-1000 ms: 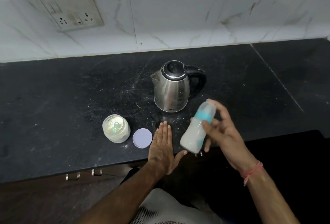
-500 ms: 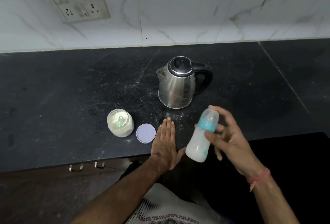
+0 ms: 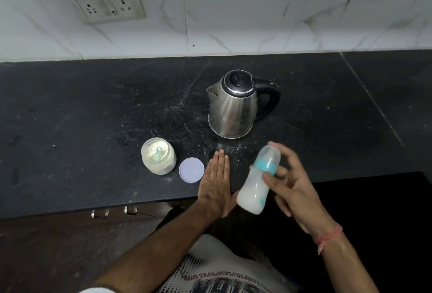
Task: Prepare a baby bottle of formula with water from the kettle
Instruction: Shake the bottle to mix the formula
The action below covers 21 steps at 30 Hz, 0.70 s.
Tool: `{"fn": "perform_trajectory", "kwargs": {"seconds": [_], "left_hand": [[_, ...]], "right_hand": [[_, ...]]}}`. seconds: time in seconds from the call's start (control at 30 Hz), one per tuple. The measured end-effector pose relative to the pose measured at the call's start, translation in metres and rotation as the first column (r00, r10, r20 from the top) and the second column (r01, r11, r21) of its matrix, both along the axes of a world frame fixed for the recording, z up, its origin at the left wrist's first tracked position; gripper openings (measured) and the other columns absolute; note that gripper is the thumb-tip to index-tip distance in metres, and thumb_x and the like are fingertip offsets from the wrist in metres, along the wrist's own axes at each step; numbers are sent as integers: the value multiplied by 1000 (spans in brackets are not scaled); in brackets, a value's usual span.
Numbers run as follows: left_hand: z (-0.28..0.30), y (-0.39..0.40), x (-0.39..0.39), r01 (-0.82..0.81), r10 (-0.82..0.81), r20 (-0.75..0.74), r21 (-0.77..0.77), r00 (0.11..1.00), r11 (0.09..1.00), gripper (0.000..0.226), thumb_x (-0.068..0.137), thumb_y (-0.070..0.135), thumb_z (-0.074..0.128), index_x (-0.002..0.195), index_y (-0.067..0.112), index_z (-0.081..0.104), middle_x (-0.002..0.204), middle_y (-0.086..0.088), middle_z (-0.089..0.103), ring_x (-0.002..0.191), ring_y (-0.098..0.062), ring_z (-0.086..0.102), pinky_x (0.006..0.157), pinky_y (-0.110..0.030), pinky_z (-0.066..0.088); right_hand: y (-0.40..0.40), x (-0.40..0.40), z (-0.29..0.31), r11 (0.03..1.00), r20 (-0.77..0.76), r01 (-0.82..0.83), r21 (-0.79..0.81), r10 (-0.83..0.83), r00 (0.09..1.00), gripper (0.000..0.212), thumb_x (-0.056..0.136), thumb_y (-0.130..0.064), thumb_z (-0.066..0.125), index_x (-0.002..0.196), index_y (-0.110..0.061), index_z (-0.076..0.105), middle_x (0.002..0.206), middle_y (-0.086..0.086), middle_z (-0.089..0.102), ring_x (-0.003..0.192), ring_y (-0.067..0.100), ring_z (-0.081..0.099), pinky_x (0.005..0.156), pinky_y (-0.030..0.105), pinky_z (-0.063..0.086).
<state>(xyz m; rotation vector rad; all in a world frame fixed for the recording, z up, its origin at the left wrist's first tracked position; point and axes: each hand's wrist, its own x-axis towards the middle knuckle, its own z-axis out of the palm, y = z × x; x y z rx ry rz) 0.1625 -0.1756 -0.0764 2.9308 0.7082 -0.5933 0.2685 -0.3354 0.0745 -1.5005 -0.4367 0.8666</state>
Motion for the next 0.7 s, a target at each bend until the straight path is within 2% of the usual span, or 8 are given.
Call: {"fn": "perform_trajectory", "kwargs": {"seconds": [0.1, 0.2, 0.27, 0.37, 0.43, 0.5, 0.6, 0.7], "left_hand": [[-3, 1, 1, -42, 42, 53, -11, 998, 999, 115, 103, 83, 6, 170, -6, -23, 176, -27, -35, 169, -41, -27, 140, -52, -4], [-1, 0, 0, -27, 27, 13, 3, 1000, 1000, 113, 105, 77, 14, 169, -8, -24, 175, -30, -36, 168, -43, -29, 139, -53, -4], [-1, 0, 0, -19, 20, 7, -11, 1000, 1000, 113, 105, 75, 16, 168, -8, -25, 174, -31, -37, 168, -44, -30, 139, -54, -4], [-4, 1, 1, -47, 49, 51, -28, 997, 999, 116, 103, 84, 7, 170, -6, -23, 176, -27, -35, 169, -40, -28, 140, -53, -4], [-3, 0, 0, -39, 40, 25, -19, 999, 999, 116, 104, 82, 11, 169, -7, -24, 175, -29, -37, 168, -42, -29, 140, -53, -5], [-2, 0, -1, -23, 24, 18, -16, 1000, 1000, 115, 104, 79, 12, 168, -8, -26, 174, -30, -39, 167, -42, -31, 140, -53, -6], [-3, 1, 0, -44, 46, 62, -36, 997, 998, 116, 104, 84, 9, 170, -5, -24, 176, -26, -36, 169, -40, -28, 140, -52, -6], [-4, 1, -1, -29, 30, 24, -17, 999, 999, 115, 106, 77, 21, 169, -8, -24, 175, -31, -37, 168, -44, -29, 139, -54, -6]], "right_hand": [[3, 9, 4, 982, -43, 188, 27, -187, 981, 52, 100, -33, 69, 148, -42, 50, 125, 20, 74, 65, 14, 53, 35, 19, 30], [4, 8, 9, 1000, -44, 17, -25, -18, 999, 56, 106, -14, 66, 153, -36, 46, 125, 26, 73, 58, 4, 58, 37, 15, 36], [-1, 6, 6, 999, -14, -33, -8, 33, 999, 61, 104, -12, 67, 156, -35, 45, 126, 24, 74, 56, 4, 59, 35, 17, 38], [-2, 13, 4, 993, -27, 119, 7, -119, 992, 57, 99, -34, 71, 150, -43, 48, 126, 21, 73, 67, 13, 59, 33, 20, 34], [-2, 11, 5, 999, 2, 32, -33, -32, 999, 58, 99, -32, 71, 150, -46, 48, 124, 23, 73, 63, 17, 53, 33, 20, 33], [-4, 8, 2, 1000, 16, -18, 6, 18, 1000, 62, 100, -26, 71, 153, -45, 46, 125, 19, 76, 65, 21, 54, 33, 20, 35], [2, 9, 3, 987, -35, 158, 21, -157, 987, 58, 99, -34, 70, 151, -41, 47, 124, 20, 74, 71, 17, 60, 33, 20, 35], [7, 2, 4, 1000, 9, 2, 19, -2, 1000, 62, 100, -27, 72, 153, -42, 45, 124, 17, 76, 68, 24, 57, 32, 21, 37]]}}
